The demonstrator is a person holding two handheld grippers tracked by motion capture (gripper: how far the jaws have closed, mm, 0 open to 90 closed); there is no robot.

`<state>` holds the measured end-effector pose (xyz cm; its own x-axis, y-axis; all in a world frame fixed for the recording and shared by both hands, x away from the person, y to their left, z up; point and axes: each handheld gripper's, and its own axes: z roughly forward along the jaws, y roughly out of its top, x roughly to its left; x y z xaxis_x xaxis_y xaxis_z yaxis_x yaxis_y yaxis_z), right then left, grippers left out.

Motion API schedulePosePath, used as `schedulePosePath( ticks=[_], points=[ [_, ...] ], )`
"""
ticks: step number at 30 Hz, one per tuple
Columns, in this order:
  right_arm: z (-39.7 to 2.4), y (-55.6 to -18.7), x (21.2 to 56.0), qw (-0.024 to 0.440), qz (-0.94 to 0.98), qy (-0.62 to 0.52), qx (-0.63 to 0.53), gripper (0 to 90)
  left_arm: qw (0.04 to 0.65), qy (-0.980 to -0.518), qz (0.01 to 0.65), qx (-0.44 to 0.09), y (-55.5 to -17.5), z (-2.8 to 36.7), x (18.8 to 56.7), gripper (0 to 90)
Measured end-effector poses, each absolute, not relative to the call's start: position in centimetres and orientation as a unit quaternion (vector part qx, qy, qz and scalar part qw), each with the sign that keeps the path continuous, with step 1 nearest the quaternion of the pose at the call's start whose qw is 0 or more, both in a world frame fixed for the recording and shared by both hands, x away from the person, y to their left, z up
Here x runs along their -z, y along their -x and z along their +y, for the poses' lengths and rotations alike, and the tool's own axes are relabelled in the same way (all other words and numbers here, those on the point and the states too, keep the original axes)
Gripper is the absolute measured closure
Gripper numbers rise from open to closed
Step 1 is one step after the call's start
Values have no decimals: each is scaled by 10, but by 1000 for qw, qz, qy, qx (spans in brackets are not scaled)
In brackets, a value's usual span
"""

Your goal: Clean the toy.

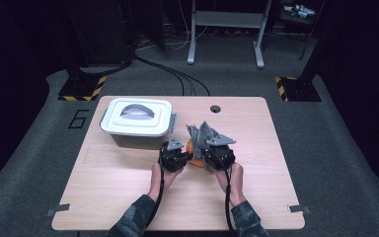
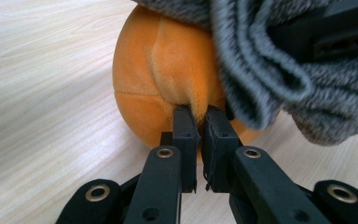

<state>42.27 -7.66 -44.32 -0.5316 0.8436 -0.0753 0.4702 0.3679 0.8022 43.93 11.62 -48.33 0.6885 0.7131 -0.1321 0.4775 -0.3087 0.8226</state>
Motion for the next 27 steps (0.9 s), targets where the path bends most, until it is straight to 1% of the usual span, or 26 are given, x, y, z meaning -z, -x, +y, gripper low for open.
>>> schedulePosePath(
  ticks=[2, 4, 5, 8, 11, 14, 15, 16, 17, 18, 21, 22, 25, 27],
  points=[
    [-88, -422, 442, 259, 783, -428, -369, 740, 456, -797, 374, -130, -439, 116, 484, 850],
    [-97, -423, 443, 262, 777, -439, -366, 740, 459, -796, 374, -125, -440, 117, 484, 851],
    [-97, -423, 443, 262, 777, -439, -366, 740, 459, -796, 374, -125, -440, 117, 484, 851],
    [-119, -427, 451, 253, 765, -465, -366, 742, 462, -796, 373, -123, -441, 117, 484, 852],
    [-123, -427, 451, 253, 765, -469, -362, 743, 461, -797, 371, -125, -440, 114, 481, 853],
    [-122, -424, 443, 247, 767, -463, -371, 745, 459, -797, 373, -126, -439, 113, 478, 855],
    [-120, -421, 439, 237, 765, -460, -384, 745, 463, -794, 375, -124, -439, 113, 478, 855],
    [-111, -416, 432, 223, 767, -447, -402, 745, 464, -794, 373, -124, -438, 114, 478, 855],
    [-111, -416, 432, 223, 767, -447, -402, 745, 464, -794, 373, -124, -438, 114, 478, 855],
    [-98, -410, 426, 215, 773, -432, -412, 745, 464, -794, 374, -121, -437, 113, 477, 855],
    [-83, -408, 425, 213, 779, -420, -413, 744, 465, -793, 374, -121, -435, 112, 477, 856],
    [-71, -412, 431, 235, 793, -409, -385, 744, 462, -793, 379, -122, -435, 113, 478, 858],
    [-69, -418, 437, 247, 796, -414, -366, 745, 464, -790, 383, -118, -438, 116, 481, 862],
    [-78, -423, 440, 255, 791, -423, -361, 746, 472, -784, 387, -117, -440, 118, 484, 864]
  ],
)
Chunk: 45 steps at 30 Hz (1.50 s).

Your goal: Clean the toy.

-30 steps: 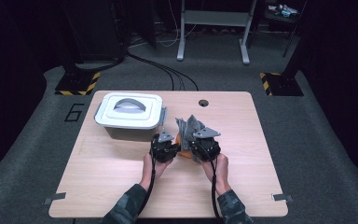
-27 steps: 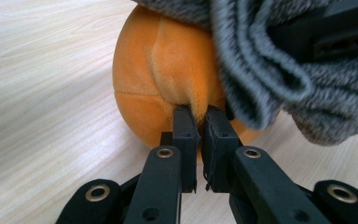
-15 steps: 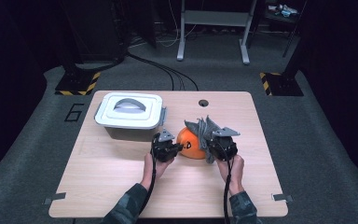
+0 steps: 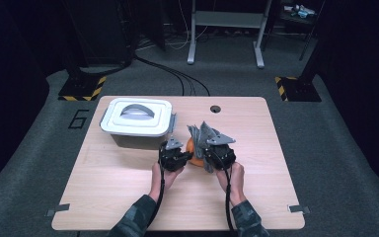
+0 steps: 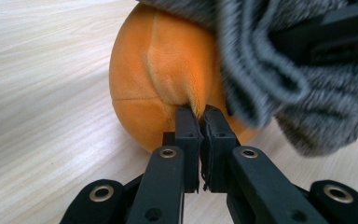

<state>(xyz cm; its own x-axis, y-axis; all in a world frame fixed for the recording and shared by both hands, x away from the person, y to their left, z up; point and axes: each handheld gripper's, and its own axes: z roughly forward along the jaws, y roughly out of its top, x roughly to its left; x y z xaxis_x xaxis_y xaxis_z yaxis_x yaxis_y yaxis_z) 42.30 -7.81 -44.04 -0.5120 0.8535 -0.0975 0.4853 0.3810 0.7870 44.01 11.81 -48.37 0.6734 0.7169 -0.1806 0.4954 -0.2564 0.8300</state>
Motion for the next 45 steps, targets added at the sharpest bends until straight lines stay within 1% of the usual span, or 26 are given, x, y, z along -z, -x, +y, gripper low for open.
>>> schedulePosePath(
  ticks=[2, 5, 6, 9, 10, 11, 12, 13, 16, 17, 18, 19, 21, 22, 23, 25, 26, 27, 28, 29, 30, 33, 35, 41, 43, 45],
  points=[
    [-88, -424, 440, 267, 782, -438, -354, 745, 471, -784, 386, -119, -440, 118, 484, 864],
    [-104, -428, 441, 272, 772, -457, -347, 745, 472, -784, 387, -117, -441, 119, 484, 865],
    [-122, -434, 446, 257, 762, -480, -351, 744, 472, -784, 386, -114, -441, 120, 484, 864],
    [-126, -437, 451, 249, 762, -485, -350, 744, 475, -784, 383, -118, -441, 118, 484, 862],
    [-124, -438, 452, 253, 765, -480, -346, 744, 474, -785, 382, -118, -441, 117, 484, 858],
    [-122, -438, 452, 257, 765, -480, -343, 745, 470, -789, 377, -121, -442, 118, 483, 829],
    [-122, -438, 452, 257, 765, -480, -343, 745, 475, -787, 375, -120, -443, 118, 483, 829],
    [-121, -439, 453, 259, 764, -482, -342, 744, 467, -793, 371, -122, -443, 120, 481, 771],
    [-122, -441, 454, 258, 762, -484, -343, 745, 465, -796, 368, -120, -443, 121, 480, 650],
    [-123, -442, 455, 255, 762, -485, -344, 745, 465, -798, 367, -113, -445, 118, 481, 588],
    [-123, -442, 455, 255, 762, -485, -344, 745, 465, -798, 367, -113, -445, 118, 481, 548],
    [-123, -442, 455, 255, 763, -484, -345, 745, 457, -803, 366, -115, -446, 115, 483, 548],
    [-122, -443, 454, 254, 766, -479, -345, 745, 446, -807, 366, -124, -448, 107, 484, 453],
    [-122, -443, 454, 254, 766, -479, -345, 745, 446, -807, 366, -124, -448, 107, 484, 472],
    [-121, -443, 454, 255, 765, -480, -344, 745, 447, -805, 364, -136, -449, 104, 485, 532],
    [-120, -443, 454, 257, 766, -478, -343, 744, 447, -806, 364, -134, -450, 104, 485, 663],
    [-120, -443, 454, 257, 766, -478, -343, 744, 449, -805, 365, -132, -450, 104, 485, 663],
    [-120, -443, 454, 259, 767, -475, -345, 744, 449, -806, 363, -128, -450, 105, 484, 751],
    [-120, -443, 454, 259, 767, -475, -345, 744, 449, -806, 363, -128, -450, 105, 484, 781],
    [-120, -441, 452, 260, 766, -474, -348, 744, 460, -799, 369, -114, -449, 107, 484, 807],
    [-120, -441, 452, 260, 766, -474, -348, 744, 460, -799, 369, -114, -449, 107, 484, 818],
    [-120, -434, 445, 264, 760, -474, -357, 744, 476, -789, 378, -90, -445, 111, 481, 834],
    [-120, -431, 440, 268, 760, -470, -360, 744, 489, -779, 384, -80, -440, 112, 478, 838],
    [-113, -417, 427, 272, 761, -458, -371, 743, 503, -766, 397, -54, -431, 118, 470, 839],
    [-101, -404, 415, 273, 763, -443, -385, 743, 505, -758, 410, -41, -427, 119, 471, 838],
    [-90, -398, 414, 267, 772, -428, -387, 743, 507, -756, 412, -36, -427, 119, 474, 837]
  ],
)
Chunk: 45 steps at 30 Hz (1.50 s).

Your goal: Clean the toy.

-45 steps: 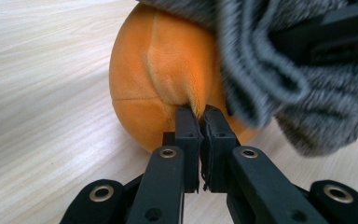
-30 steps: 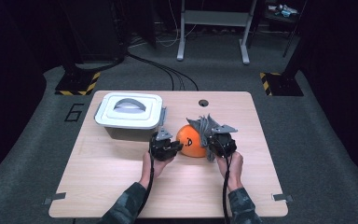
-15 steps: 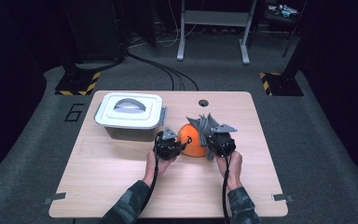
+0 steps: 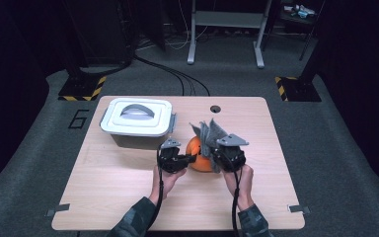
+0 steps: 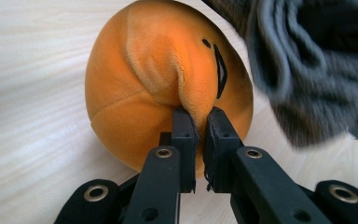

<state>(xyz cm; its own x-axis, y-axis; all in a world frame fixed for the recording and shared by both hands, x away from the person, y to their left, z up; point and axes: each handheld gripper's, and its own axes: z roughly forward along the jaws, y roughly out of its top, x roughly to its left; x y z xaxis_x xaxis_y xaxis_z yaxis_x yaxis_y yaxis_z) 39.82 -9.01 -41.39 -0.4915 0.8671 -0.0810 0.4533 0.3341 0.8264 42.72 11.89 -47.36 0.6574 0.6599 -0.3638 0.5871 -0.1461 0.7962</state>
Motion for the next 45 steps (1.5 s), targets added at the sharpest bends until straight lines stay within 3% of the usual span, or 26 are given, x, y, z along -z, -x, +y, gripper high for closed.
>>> schedulePosePath(
  ticks=[6, 20, 21, 22, 24, 25, 27, 30, 35, 36, 38, 45],
  points=[
    [-68, -406, 437, 253, 793, -425, -356, 745, 492, -760, 422, -43, -432, 122, 482, 838],
    [-124, -430, 458, 241, 761, -498, -340, 745, 502, -754, 421, -42, -440, 128, 489, 821],
    [-124, -431, 460, 243, 764, -494, -337, 744, 505, -754, 418, -42, -440, 128, 488, 765],
    [-124, -431, 460, 243, 764, -494, -337, 744, 508, -757, 409, -46, -440, 128, 487, 765],
    [-122, -432, 459, 248, 763, -496, -332, 745, 509, -765, 387, -73, -436, 129, 484, 601],
    [-123, -432, 460, 250, 761, -497, -333, 745, 496, -776, 377, -98, -433, 129, 481, 601],
    [-126, -434, 460, 245, 760, -500, -337, 744, 476, -794, 353, -138, -430, 127, 481, 436],
    [-125, -436, 459, 241, 758, -500, -342, 743, 456, -808, 337, -160, -431, 118, 483, 399],
    [-123, -438, 457, 244, 759, -497, -342, 743, 436, -822, 319, -181, -432, 107, 487, 503],
    [-122, -438, 456, 245, 759, -496, -343, 742, 438, -820, 323, -177, -433, 108, 487, 602],
    [-122, -436, 452, 245, 757, -494, -350, 743, 440, -817, 330, -172, -434, 107, 487, 666],
    [-98, -411, 427, 242, 765, -448, -394, 742, 442, -810, 352, -160, -435, 107, 483, 704]
  ],
)
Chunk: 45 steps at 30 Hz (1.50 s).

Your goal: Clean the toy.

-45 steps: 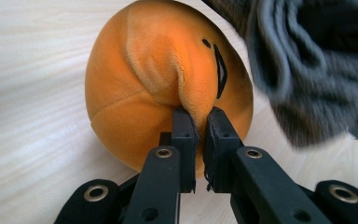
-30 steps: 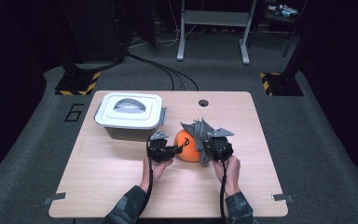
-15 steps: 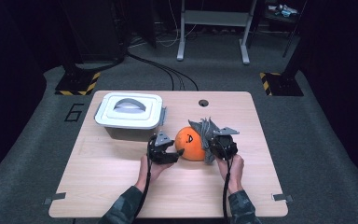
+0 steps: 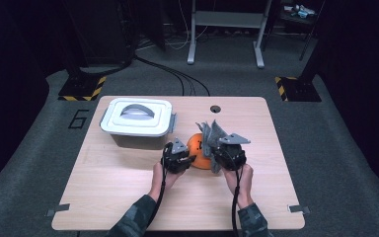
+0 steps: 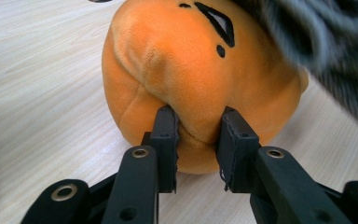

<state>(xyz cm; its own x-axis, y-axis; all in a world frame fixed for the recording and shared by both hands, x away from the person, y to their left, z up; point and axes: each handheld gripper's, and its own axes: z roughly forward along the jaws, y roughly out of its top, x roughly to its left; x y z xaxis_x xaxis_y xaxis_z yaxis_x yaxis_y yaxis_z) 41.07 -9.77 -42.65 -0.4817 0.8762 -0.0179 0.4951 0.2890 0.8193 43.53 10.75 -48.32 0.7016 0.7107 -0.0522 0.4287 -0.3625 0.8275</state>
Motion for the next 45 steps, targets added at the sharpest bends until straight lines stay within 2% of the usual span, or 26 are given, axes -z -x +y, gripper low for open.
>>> schedulePosePath(
  ticks=[4, 8, 16, 18, 21, 28, 29, 33, 35, 42, 45],
  points=[
    [-76, -415, 438, 237, 787, -433, -370, 741, 440, -809, 359, -153, -437, 109, 484, 725],
    [-76, -422, 449, 236, 785, -446, -359, 744, 443, -807, 364, -142, -440, 112, 487, 747],
    [-114, -426, 457, 246, 770, -478, -343, 744, 448, -804, 366, -137, -440, 112, 488, 749],
    [-133, -430, 466, 240, 760, -502, -335, 743, 449, -804, 365, -138, -440, 111, 488, 748],
    [-139, -431, 466, 226, 757, -508, -344, 742, 450, -803, 366, -137, -441, 109, 487, 747],
    [-117, -415, 436, 218, 760, -468, -395, 741, 451, -800, 371, -136, -441, 109, 485, 746],
    [-104, -413, 430, 217, 766, -453, -400, 741, 450, -800, 372, -136, -441, 109, 485, 745],
    [-86, -418, 434, 218, 784, -438, -383, 740, 447, -803, 371, -136, -442, 110, 486, 745],
    [-81, -422, 443, 235, 790, -441, -356, 741, 448, -801, 375, -129, -443, 112, 487, 745],
    [-106, -426, 454, 241, 776, -471, -342, 741, 448, -804, 367, -131, -443, 110, 486, 737],
    [-116, -430, 459, 234, 775, -475, -344, 740, 453, -805, 359, -134, -441, 109, 483, 618]
  ],
)
